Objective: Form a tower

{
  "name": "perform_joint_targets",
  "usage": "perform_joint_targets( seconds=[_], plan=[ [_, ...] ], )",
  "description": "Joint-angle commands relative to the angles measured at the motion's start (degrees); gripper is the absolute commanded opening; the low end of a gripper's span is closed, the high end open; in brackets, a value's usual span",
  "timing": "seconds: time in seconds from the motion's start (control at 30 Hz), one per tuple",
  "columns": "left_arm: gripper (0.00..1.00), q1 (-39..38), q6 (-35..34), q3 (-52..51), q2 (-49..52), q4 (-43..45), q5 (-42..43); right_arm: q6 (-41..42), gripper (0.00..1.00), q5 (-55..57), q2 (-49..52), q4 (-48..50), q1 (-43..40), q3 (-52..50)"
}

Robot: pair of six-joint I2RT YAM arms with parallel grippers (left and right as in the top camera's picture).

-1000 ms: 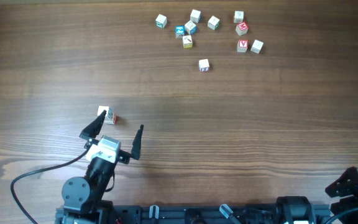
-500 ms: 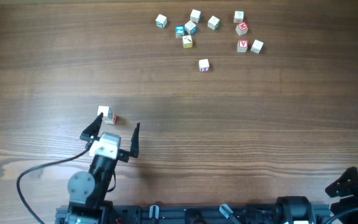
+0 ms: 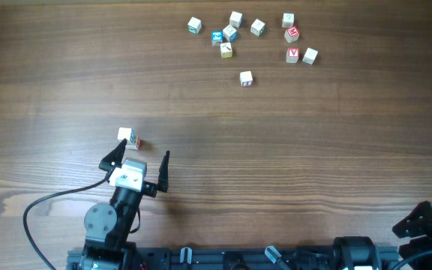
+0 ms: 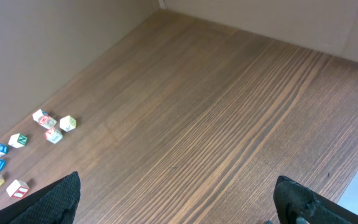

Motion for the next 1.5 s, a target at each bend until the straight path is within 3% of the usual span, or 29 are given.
perform_joint_targets(
  seconds=[0.0, 0.23, 0.3, 0.43, 0.63, 0.87, 0.97, 1.1, 1.23, 1.47],
  plan=[
    [1.00, -0.39, -0.55, -0.28, -0.37, -0.26, 0.07, 0.33, 1.00, 0.94, -0.35, 0.15, -0.17, 0.17],
    [1.00, -0.42, -0.55, -0.28, -0.37, -0.26, 0.07, 0.37, 1.00, 1.09, -0.37, 0.52, -0.17, 0.00],
    [1.00, -0.42, -0.55, -0.28, -0.37, -0.26, 0.07, 0.37, 1.00, 0.00, -0.44, 5.38, -0.17, -1.55],
    [1.00, -0.42, -0.55, -0.28, -0.37, -0.26, 0.07, -0.33, 1.00, -8.41, -4.46, 29.62, -0.17, -16.48],
    [1.00, -0.39, -0.55, -0.28, -0.37, -0.26, 0.07, -13.73, 1.00, -33.09, -15.91, 72.67, -4.57, -45.07],
    [1.00, -0.42, -0.55, -0.28, -0.37, -0.26, 0.07, -12.24, 1.00, -34.67, -16.68, 99.71, -5.11, -65.64],
    [1.00, -0.42, -0.55, -0.28, -0.37, -0.26, 0.07, -10.10, 1.00, -33.81, -16.68, 97.74, -5.09, -67.41],
    [1.00, -0.42, -0.55, -0.28, -0.37, -0.26, 0.07, -10.73, 1.00, -31.36, -16.68, 84.59, -5.09, -67.41],
    [1.00, -0.39, -0.55, -0.28, -0.37, -0.26, 0.07, -20.48, 1.00, -33.90, -16.68, 84.78, -5.09, -67.43],
    [1.00, -0.42, -0.55, -0.28, -0.37, -0.26, 0.07, -22.18, 1.00, -34.47, -16.68, 84.85, -5.09, -67.45]
  ],
)
